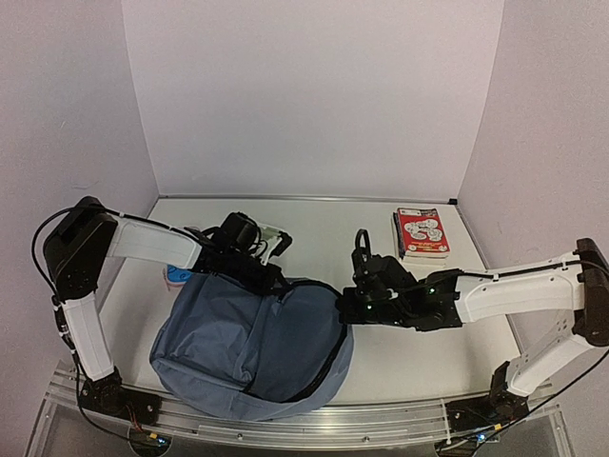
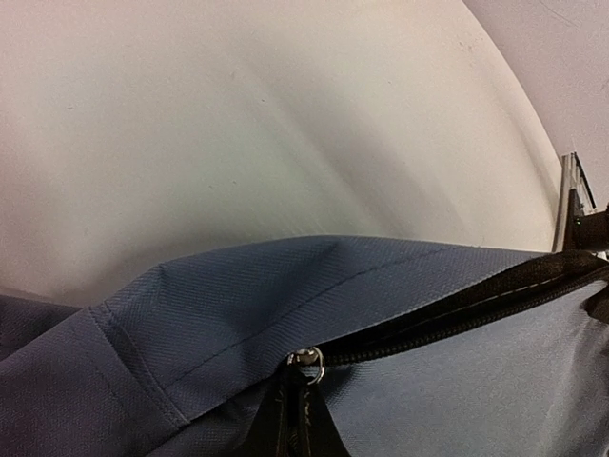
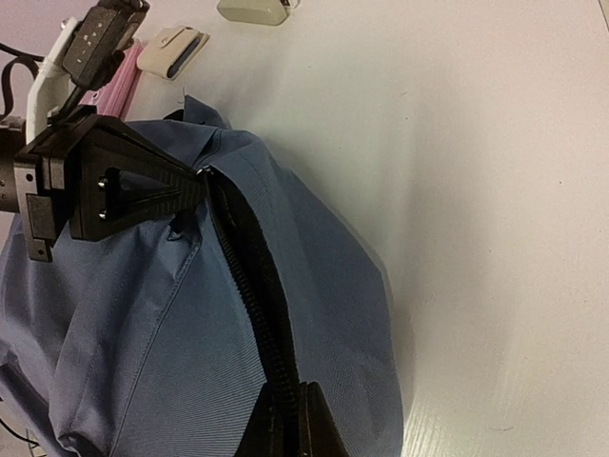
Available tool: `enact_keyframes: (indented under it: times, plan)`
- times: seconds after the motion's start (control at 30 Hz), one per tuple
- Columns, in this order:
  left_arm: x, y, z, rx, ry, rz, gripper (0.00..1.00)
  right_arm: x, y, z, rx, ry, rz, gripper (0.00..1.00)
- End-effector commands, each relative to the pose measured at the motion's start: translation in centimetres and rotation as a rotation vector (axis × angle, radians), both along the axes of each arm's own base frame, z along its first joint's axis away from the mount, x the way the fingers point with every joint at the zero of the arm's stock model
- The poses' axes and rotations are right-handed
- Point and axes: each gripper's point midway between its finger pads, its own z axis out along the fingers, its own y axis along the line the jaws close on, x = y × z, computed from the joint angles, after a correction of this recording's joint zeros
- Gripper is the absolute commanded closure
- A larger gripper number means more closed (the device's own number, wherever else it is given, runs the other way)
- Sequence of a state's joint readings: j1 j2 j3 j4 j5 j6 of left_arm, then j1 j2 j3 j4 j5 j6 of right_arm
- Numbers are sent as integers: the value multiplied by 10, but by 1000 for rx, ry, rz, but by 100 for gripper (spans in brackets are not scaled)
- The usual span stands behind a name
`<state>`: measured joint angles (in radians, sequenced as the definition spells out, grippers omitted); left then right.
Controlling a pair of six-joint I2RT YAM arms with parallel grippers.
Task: Pack the student bag
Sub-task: Unzip the student bag at the center of the board.
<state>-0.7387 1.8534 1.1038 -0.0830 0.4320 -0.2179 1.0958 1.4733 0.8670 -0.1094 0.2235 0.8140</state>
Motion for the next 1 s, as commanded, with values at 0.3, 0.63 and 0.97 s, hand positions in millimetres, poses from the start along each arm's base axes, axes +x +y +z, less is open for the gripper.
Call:
enact_keyframes:
  times: [0.3, 0.63, 0.97]
  plan:
    - [24, 81, -4, 253, 20, 261, 100, 9, -26, 30, -17, -75, -102, 100]
    - [25, 87, 8, 254, 44, 279, 100, 12, -32, 33, -49, -98, -120, 100]
    - [7, 19, 73, 28, -16, 190, 57, 52, -49, 68, 2, -141, -80, 52]
